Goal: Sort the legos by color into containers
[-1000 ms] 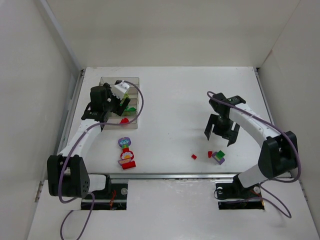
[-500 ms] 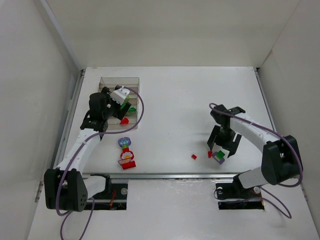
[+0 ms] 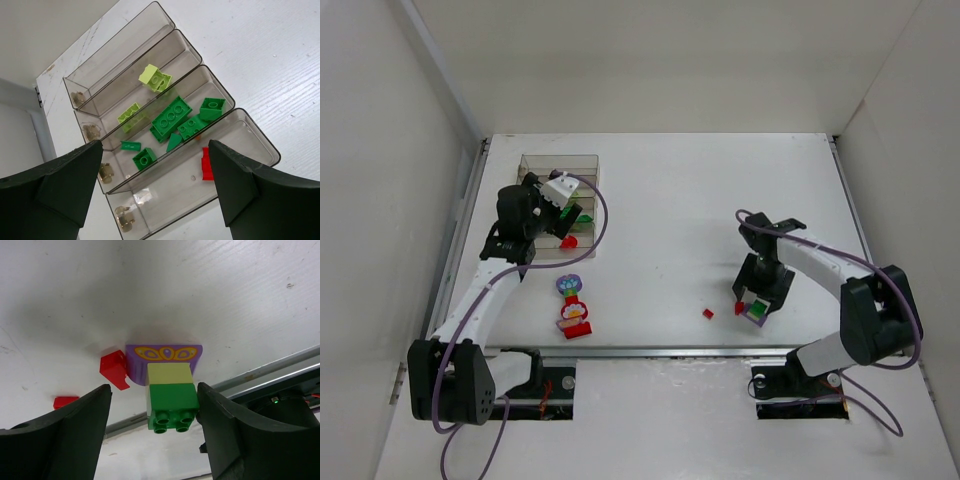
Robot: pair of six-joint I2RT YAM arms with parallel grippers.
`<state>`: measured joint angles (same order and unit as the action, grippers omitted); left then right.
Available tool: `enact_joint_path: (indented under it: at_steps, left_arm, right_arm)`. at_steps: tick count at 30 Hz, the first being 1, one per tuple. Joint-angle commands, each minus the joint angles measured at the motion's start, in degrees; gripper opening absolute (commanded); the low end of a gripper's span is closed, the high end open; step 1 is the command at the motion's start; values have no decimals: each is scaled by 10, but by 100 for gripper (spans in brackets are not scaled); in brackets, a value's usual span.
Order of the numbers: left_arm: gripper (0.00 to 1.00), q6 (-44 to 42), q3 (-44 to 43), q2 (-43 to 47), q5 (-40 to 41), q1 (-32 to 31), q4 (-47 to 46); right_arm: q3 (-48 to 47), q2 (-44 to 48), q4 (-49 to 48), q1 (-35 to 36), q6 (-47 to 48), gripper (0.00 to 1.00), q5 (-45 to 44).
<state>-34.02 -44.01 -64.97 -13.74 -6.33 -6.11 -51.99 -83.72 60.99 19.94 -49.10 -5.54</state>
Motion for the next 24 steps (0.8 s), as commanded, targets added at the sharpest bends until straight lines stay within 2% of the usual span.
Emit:
enact_joint_path:
  at_steps: [1,5,10,11,14,17,21,22,24]
  left_arm:
    - [85,0,-14,5,-11,-2,-9]
    - [85,0,-20,5,-11,-2,-9]
    - [85,0,-25,-1,-11,-2,-4]
    - [85,0,-25,-1,-11,-2,-4]
    - [85,0,-30,-6,-30,-2,-4]
    - [85,0,-35,-6,-71,-2,8]
    - [85,-19,-55,-6,-152,-2,31]
    - [85,-25,-60,-12,-168,-2,39]
    - [85,-42,-80,-19,-228,-2,71]
  right_arm:
    - [14,2,-21,2,-9,74,6]
    - [-1,2,-21,2,-14,60,1]
    - [-12,2,-16,2,-9,30,-10]
    - [-18,2,-16,2,-9,19,-11]
    - [-44,2,-4,2,-2,1,-22]
    - [-98,-3,-4,2,22,0,-22]
    - [-224,-32,1,12,67,0,-27]
    - [-291,-43,1,12,79,0,-27]
    - [-361,-85,-10,37,123,0,-5]
